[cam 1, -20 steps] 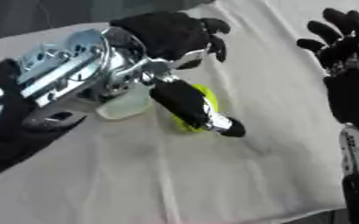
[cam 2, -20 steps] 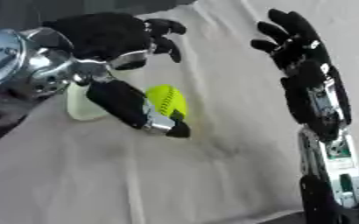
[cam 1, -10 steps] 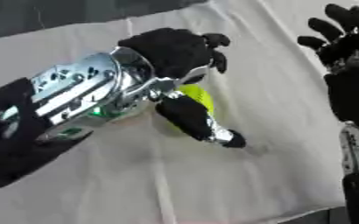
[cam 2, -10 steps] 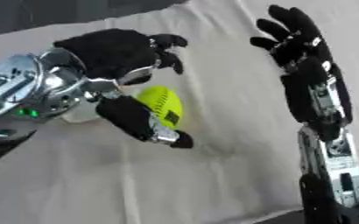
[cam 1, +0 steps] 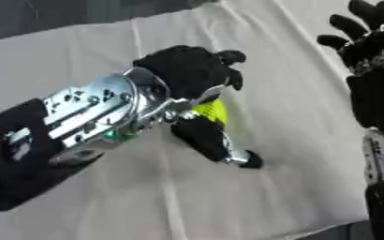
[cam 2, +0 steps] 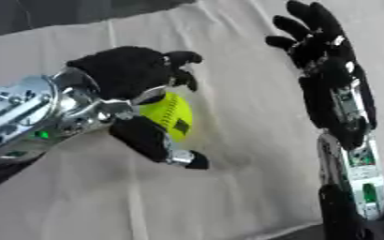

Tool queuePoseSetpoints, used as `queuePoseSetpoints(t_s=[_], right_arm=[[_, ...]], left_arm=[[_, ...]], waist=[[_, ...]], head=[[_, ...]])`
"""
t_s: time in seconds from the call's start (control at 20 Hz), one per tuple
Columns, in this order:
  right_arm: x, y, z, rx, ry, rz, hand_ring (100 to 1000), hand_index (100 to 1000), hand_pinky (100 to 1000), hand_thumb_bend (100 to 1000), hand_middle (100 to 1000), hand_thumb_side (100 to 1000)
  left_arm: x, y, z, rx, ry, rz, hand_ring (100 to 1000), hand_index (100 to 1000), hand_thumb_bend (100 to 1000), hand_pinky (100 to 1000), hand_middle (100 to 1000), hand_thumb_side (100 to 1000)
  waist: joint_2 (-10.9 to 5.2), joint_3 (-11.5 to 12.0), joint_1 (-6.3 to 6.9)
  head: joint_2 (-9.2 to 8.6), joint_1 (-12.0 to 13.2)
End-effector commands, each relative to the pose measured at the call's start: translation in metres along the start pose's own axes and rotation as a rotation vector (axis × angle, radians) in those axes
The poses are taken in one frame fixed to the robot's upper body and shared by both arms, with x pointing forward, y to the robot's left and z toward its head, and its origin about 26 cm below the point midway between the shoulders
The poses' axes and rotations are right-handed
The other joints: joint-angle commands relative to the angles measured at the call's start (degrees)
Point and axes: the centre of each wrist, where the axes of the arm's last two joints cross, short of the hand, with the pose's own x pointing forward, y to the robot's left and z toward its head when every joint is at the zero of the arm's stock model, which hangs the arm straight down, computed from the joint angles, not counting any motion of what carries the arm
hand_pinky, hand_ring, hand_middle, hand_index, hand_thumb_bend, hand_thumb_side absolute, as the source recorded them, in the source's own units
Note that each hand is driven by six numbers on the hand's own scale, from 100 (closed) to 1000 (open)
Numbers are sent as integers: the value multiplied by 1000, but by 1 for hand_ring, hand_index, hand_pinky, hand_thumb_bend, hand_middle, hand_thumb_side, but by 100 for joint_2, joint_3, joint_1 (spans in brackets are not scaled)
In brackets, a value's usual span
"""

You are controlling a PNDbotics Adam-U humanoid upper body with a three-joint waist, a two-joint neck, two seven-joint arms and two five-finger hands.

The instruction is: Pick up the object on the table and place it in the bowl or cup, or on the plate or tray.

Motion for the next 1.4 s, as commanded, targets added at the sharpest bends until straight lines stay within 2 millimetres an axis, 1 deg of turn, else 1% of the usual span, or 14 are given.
queuePoseSetpoints(t_s=[0.05,0.4,0.55,0.9,1.15,1.4], right_arm=[[4,-1,-9,16,-39,10,924,1000,857,100,947,849],[5,-1,-10,18,-45,10,924,1000,856,100,947,847],[5,-1,-11,18,-47,10,924,1000,856,100,946,846],[5,-1,-12,20,-51,9,923,1000,855,100,945,846],[5,-1,-12,22,-51,9,922,1000,854,100,943,846],[5,-1,-12,27,-49,9,922,1000,854,100,943,847]], left_arm=[[0,2,3,-115,94,90,784,853,714,680,1000,879],[0,-7,1,-152,99,101,785,864,711,683,1000,870],[-2,-15,-4,-180,109,106,807,886,703,696,1000,872],[-6,-29,-14,-234,131,120,822,897,696,712,1000,868],[-8,-31,-16,-240,142,117,850,896,681,711,1000,865],[-11,-29,-20,-223,170,105,841,893,675,704,1000,864]], waist=[[-76,-11,-53],[-56,-25,-54],[-47,-32,-57],[-23,-36,-66],[-11,-30,-65],[-3,-20,-64]], head=[[-77,-8],[-88,0],[-101,3],[-122,17],[-133,12],[-139,13]])
